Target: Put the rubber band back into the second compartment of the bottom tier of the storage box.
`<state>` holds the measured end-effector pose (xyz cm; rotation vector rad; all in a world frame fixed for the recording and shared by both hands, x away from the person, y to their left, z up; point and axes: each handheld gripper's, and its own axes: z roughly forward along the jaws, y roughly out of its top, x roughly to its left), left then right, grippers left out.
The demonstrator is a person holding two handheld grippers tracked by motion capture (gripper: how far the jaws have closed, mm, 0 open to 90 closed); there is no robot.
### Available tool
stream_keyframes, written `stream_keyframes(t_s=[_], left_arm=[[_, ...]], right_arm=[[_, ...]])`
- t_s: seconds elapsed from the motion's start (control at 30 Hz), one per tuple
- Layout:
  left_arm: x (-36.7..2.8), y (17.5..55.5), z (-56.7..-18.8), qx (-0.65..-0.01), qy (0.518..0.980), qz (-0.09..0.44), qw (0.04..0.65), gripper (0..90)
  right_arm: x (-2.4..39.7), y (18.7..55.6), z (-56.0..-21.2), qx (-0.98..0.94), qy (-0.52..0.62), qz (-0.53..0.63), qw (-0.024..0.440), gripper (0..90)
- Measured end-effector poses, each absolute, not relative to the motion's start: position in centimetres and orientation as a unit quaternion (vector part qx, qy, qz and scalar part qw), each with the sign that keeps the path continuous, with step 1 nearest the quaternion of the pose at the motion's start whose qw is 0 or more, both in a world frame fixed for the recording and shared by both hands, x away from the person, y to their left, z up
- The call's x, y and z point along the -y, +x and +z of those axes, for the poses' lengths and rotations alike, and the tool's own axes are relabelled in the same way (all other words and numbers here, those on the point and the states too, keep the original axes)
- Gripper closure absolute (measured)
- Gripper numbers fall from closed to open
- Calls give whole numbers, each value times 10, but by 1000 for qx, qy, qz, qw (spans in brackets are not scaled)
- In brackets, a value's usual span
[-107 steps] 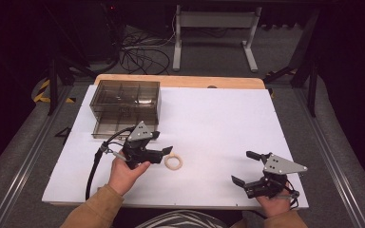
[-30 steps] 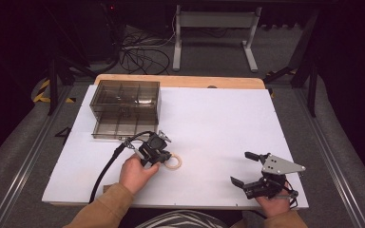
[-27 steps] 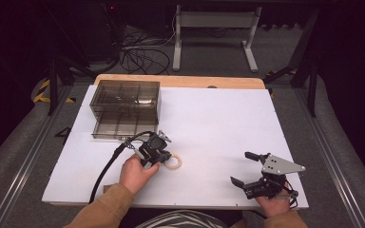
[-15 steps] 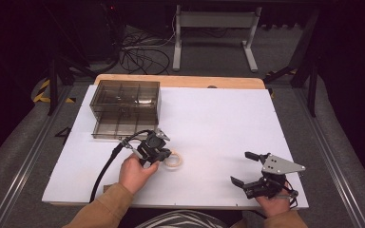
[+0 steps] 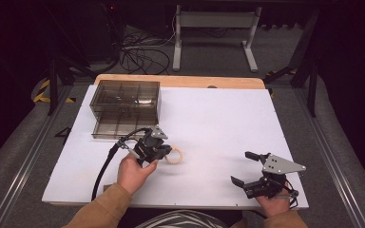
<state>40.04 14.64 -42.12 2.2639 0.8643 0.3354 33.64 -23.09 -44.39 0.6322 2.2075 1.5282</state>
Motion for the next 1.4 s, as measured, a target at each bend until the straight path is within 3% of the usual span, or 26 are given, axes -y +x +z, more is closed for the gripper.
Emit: stream_keyframes(t_s=[1.4], left_arm=[[-166, 386, -392, -314, 842, 163, 407, 851]], right_arm=[[231, 336, -444, -787, 224, 543, 190, 20]])
